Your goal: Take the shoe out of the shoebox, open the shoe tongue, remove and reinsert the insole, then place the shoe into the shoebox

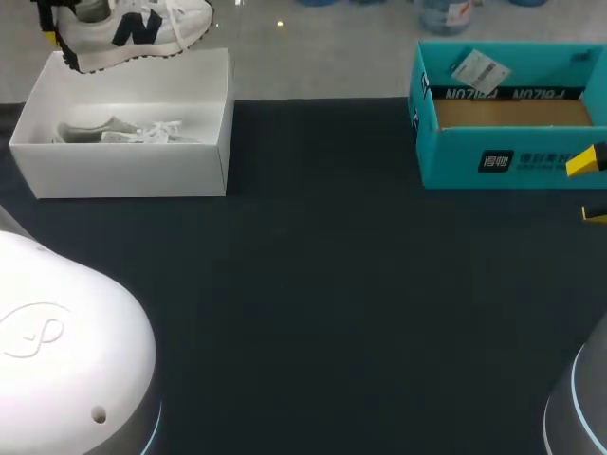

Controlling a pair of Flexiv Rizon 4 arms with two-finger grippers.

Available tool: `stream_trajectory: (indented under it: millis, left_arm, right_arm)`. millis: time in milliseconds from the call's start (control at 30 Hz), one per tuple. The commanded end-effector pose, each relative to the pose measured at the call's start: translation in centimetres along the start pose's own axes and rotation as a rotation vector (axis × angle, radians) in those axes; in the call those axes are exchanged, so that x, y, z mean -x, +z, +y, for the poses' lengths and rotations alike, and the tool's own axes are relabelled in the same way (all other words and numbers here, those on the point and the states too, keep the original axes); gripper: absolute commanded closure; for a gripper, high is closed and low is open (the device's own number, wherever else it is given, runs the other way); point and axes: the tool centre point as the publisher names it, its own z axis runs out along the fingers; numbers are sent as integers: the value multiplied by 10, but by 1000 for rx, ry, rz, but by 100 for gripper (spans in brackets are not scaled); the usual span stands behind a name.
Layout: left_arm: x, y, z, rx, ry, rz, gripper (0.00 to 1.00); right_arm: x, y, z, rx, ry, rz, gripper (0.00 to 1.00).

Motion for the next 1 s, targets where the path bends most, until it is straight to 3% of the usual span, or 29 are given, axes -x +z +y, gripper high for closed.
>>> stream_trajectory:
  millis: [33, 233, 667, 833, 1000]
  left_arm:
    - [-4, 7, 11, 23, 114, 17, 100]
    - [-13, 12, 24, 89, 291, -7, 100]
    - [-13, 12, 24, 89, 291, -7, 100]
    - [-11, 22, 28, 84, 395, -64, 100]
    - [-14, 39, 38, 123, 428, -35, 100]
  right_arm:
    - [0, 0, -2, 2, 1, -3, 0]
    - [0, 0, -2, 2, 1, -3, 0]
    - [0, 0, -2, 2, 1, -3, 0]
    - [0, 0, -2, 2, 1, -3, 0]
    - [0, 0, -2, 2, 1, -3, 0]
